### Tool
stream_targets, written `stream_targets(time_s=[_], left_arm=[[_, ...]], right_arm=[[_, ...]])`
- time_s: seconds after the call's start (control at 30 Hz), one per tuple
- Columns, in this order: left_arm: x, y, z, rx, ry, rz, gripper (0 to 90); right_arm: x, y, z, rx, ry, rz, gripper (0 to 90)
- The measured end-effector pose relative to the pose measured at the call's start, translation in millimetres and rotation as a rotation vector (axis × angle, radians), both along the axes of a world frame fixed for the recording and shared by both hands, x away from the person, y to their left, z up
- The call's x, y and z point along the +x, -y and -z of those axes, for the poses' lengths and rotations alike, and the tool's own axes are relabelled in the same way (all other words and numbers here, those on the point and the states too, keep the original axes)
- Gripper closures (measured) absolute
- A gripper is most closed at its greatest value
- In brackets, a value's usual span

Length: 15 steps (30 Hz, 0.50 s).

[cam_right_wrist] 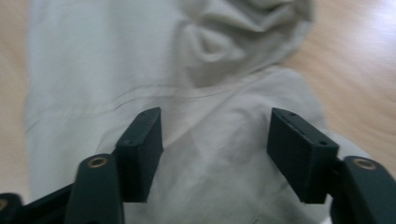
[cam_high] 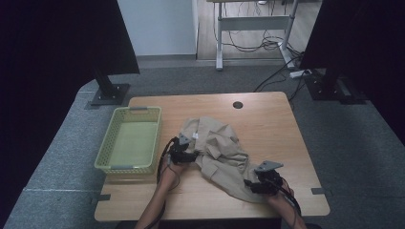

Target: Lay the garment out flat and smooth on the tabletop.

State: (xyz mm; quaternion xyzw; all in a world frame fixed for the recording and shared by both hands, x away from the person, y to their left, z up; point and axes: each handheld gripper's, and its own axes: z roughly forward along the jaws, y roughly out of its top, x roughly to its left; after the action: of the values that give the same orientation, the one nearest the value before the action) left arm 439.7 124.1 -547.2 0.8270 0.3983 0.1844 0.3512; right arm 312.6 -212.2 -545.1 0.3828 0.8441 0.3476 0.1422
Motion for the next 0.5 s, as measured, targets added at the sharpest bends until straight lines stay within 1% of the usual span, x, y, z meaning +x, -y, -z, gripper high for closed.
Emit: stream_targets(time_s=[0.07, 0.1, 0.13, 0.17, 0.2, 0.23, 0.27, 0.3, 0.33, 0.37, 0.4, 0.43, 0.47, 0.5], left_arm=[[1.6, 1.9, -3.4, 0.032, -0.004, 0.002, 28.8], [-0.3, 1.9, -7.9, 0.049, 0.007, -0.002, 26.7], [-0.3, 1.9, -7.9, 0.049, 0.007, -0.002, 24.6], [-3.8, 0.9, -14.1, 0.053, 0.024, -0.008, 24.6], [-12.4, -1.5, -26.9, 0.012, 0.042, -0.017, 23.2], [-12.4, -1.5, -26.9, 0.012, 0.042, -0.017, 20.2], [-24.7, -1.9, -40.8, -0.06, 0.041, -0.021, 18.2], [-24.7, -1.9, -40.8, -0.06, 0.041, -0.021, 16.6], [-31.0, 0.1, -45.4, -0.094, 0.03, -0.01, 16.6], [-38.9, 6.1, -47.7, -0.125, 0.014, 0.014, 12.7], [-43.7, 10.7, -47.5, -0.128, 0.007, 0.03, 12.7], [-51.2, 18.6, -45.0, -0.115, 0.002, 0.049, 11.5], [-51.2, 18.6, -45.0, -0.115, 0.002, 0.049, 11.3], [-62.9, 34.3, -30.7, -0.077, -0.014, 0.069, 9.7]], right_arm=[[-2.7, -4.1, -0.9, -0.012, -0.011, -0.017, 28.2], [-2.1, -5.2, -2.0, -0.017, -0.01, -0.013, 25.3], [-2.1, -5.2, -2.0, -0.017, -0.01, -0.013, 25.3], [-0.7, -5.0, -4.1, -0.009, 0.005, -0.005, 24.0], [2.1, -3.6, -7.6, 0.009, 0.022, 0.005, 23.2], [2.1, -3.6, -7.6, 0.009, 0.022, 0.005, 23.2], [17.3, 0.1, -22.8, 0.059, 0.07, 0.038, 18.9], [22.6, -0.3, -26.5, 0.068, 0.083, 0.044, 18.1], [22.6, -0.3, -26.5, 0.068, 0.083, 0.044, 18.1], [41.6, -5.3, -35.6, 0.079, 0.107, 0.05, 16.2], [41.6, -5.3, -35.6, 0.079, 0.107, 0.05, 16.2], [48.1, -8.3, -37.8, 0.084, 0.115, 0.052, 15.6], [48.1, -8.3, -37.8, 0.084, 0.115, 0.052, 15.6], [75.9, -22.0, -42.4, 0.085, 0.15, 0.058, 15.1]])
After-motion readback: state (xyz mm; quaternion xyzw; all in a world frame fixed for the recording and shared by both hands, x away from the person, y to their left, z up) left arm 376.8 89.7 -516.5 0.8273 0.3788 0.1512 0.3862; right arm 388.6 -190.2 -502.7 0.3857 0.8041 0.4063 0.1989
